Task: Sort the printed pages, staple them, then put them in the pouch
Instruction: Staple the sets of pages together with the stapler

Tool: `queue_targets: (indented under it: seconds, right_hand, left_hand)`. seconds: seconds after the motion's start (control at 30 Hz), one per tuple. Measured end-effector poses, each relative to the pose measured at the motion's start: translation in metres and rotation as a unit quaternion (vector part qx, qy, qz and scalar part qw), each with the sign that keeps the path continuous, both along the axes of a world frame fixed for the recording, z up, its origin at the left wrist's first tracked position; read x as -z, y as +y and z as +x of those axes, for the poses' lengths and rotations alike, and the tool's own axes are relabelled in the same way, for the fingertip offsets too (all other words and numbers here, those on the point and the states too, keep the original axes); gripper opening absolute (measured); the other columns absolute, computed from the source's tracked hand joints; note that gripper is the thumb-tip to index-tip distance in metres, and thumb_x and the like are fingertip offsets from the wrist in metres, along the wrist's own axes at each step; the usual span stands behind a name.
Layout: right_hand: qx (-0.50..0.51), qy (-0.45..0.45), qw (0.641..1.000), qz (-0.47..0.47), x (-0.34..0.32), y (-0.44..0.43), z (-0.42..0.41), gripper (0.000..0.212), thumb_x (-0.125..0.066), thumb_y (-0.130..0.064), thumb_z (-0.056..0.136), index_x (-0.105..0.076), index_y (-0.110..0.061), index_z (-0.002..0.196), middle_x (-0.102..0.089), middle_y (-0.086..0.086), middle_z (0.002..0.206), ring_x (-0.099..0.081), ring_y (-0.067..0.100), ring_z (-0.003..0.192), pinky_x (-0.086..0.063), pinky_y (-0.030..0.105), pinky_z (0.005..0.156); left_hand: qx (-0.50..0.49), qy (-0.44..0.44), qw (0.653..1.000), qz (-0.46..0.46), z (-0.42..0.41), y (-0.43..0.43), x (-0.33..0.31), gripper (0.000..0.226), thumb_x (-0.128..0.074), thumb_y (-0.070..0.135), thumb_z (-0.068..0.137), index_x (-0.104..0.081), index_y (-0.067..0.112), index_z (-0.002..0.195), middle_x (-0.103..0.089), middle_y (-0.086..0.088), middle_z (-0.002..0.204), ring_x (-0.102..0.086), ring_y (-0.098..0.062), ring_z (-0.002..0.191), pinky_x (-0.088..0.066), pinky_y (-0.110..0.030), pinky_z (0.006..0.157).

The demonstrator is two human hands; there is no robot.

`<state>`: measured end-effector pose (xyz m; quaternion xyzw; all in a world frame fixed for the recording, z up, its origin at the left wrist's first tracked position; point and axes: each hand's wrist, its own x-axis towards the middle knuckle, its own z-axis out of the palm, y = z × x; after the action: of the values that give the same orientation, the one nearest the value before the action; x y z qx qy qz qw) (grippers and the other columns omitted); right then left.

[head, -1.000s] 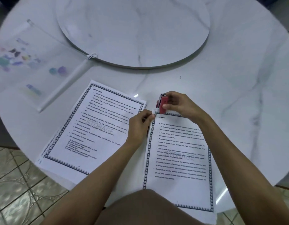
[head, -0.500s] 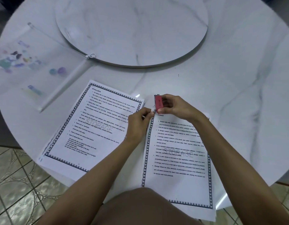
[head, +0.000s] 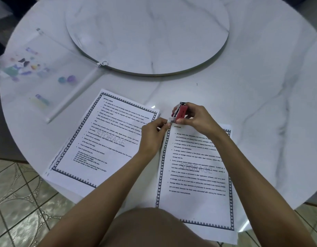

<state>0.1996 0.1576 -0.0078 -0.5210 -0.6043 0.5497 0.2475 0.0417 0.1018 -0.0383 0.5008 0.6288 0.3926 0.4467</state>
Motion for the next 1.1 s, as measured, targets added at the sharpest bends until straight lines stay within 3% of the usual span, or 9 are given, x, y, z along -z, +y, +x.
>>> queue_targets:
  seconds: [0.23,0.5,0.73,0.97,1.1]
  right_hand:
    - [-0.005,0.025,0.999,-0.025,-0.001,-0.003,0.004,0.033,-0.069,0.006,0.074,-0.061,-0.005,0.104,-0.068,0.006,0.102,-0.066,0.011,0.089,-0.051,0.020,0.078]
    - [-0.006,0.018,0.999,-0.034,-0.001,-0.008,0.003,0.032,-0.071,0.005,0.072,-0.061,-0.018,0.093,-0.069,0.012,0.103,-0.066,0.020,0.100,-0.047,0.039,0.101]
    - [0.005,-0.020,1.000,-0.007,-0.003,-0.009,0.000,0.031,-0.071,0.001,0.073,-0.061,-0.019,0.093,-0.070,0.008,0.097,-0.066,0.019,0.098,-0.045,0.043,0.101]
    - [-0.002,-0.051,0.999,0.016,-0.002,-0.014,-0.006,0.034,-0.068,-0.003,0.079,-0.053,-0.031,0.090,-0.067,0.004,0.104,-0.064,0.018,0.102,-0.045,0.044,0.101]
    - [-0.007,-0.073,0.997,0.016,0.000,-0.015,-0.009,0.027,-0.065,-0.006,0.083,-0.051,-0.021,0.099,-0.066,0.004,0.111,-0.063,0.017,0.104,-0.044,0.042,0.101]
  left_hand:
    - [0.011,0.009,1.000,0.013,0.002,0.001,-0.001,0.008,-0.061,0.019,0.089,-0.067,0.016,0.087,-0.062,0.006,0.070,-0.055,-0.008,0.058,-0.046,-0.015,0.059]
    - [0.030,0.015,0.999,0.029,0.003,-0.001,-0.008,0.008,-0.061,0.019,0.089,-0.064,0.024,0.083,-0.057,0.012,0.066,-0.050,0.003,0.051,-0.038,-0.008,0.054]
    - [0.023,0.039,0.999,0.028,0.003,0.000,-0.006,0.010,-0.061,0.021,0.088,-0.068,0.013,0.089,-0.055,0.015,0.066,-0.049,0.006,0.051,-0.038,-0.008,0.055]
    - [0.036,0.024,0.999,0.004,-0.001,-0.001,-0.002,0.006,-0.062,0.024,0.088,-0.063,0.019,0.084,-0.058,0.013,0.068,-0.051,0.009,0.056,-0.038,-0.006,0.058]
    - [0.054,0.027,0.998,-0.021,-0.004,-0.008,0.005,0.011,-0.062,0.023,0.088,-0.060,0.018,0.079,-0.056,0.012,0.065,-0.050,0.008,0.053,-0.042,-0.012,0.058]
